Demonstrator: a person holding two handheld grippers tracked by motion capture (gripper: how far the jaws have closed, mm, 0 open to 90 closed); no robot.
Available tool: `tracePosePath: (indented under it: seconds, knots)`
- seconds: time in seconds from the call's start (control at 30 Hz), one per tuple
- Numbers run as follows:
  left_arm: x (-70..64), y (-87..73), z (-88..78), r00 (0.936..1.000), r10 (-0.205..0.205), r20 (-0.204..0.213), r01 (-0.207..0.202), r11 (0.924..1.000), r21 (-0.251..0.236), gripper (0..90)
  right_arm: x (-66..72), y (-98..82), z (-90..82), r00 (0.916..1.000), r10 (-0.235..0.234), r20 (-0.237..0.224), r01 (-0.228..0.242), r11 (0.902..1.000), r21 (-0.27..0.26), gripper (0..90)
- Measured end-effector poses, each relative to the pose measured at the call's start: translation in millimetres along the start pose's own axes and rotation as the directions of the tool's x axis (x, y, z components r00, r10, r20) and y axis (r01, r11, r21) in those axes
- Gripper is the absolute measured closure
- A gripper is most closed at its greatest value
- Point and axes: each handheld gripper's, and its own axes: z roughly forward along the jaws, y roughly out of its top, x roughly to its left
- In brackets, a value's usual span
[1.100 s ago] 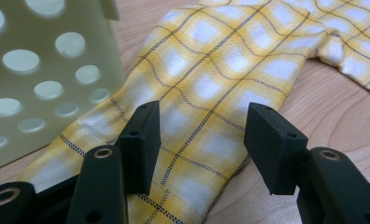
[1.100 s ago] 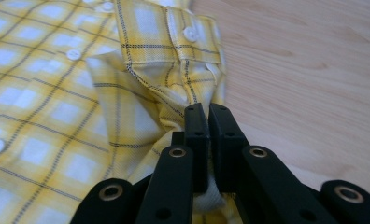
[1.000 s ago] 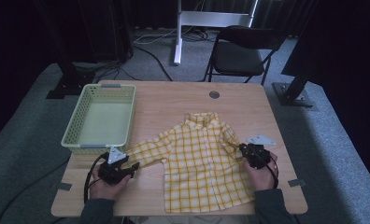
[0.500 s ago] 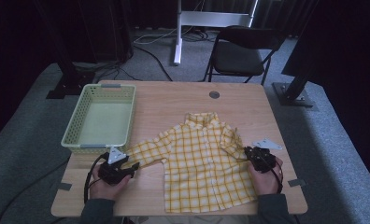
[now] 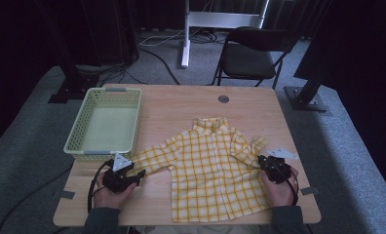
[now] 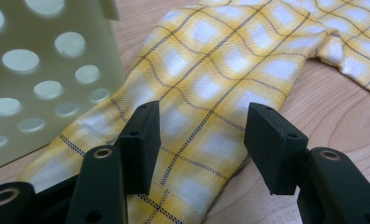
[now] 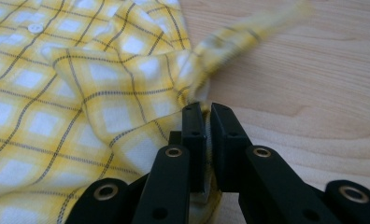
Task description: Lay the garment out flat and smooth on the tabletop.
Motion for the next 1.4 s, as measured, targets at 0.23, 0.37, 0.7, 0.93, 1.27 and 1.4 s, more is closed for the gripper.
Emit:
tracePosePath:
  seconds: [0.23,0.37,0.7,0.93,1.27,1.4]
  knots:
    - [0.1,0.0,0.0,1.0,0.0,0.0,0.0,1.0,0.0,46.6,1.9,-1.9,-5.4,0.9996,-0.016,-0.023,0.016,0.9998,0.007,85.0]
    - [0.1,0.0,0.0,1.0,0.0,0.0,0.0,1.0,0.0,46.6,5.4,0.6,-13.0,0.9979,-0.045,-0.047,0.045,0.999,0.0,80.9]
    - [0.0,0.0,0.0,1.0,0.0,0.0,0.0,1.0,0.0,46.6,-0.8,11.7,-19.7,0.9979,-0.049,-0.042,0.046,0.9971,-0.06,73.4]
    - [0.0,0.0,0.0,1.0,0.0,0.0,0.0,1.0,0.0,46.6,-16.4,21.8,-3.0,0.9985,-0.014,-0.053,0.011,0.9987,-0.05,72.2]
    - [0.0,0.0,0.0,1.0,0.0,0.0,0.0,1.0,0.0,46.5,-21.7,33.3,26.2,0.9968,-0.032,-0.073,0.032,0.9994,0.007,69.5]
    - [-0.1,0.0,0.0,1.0,0.001,0.0,-0.001,1.0,0.0,46.4,-23.5,32.3,38.7,0.9962,-0.027,-0.083,0.031,0.9986,0.043,65.4]
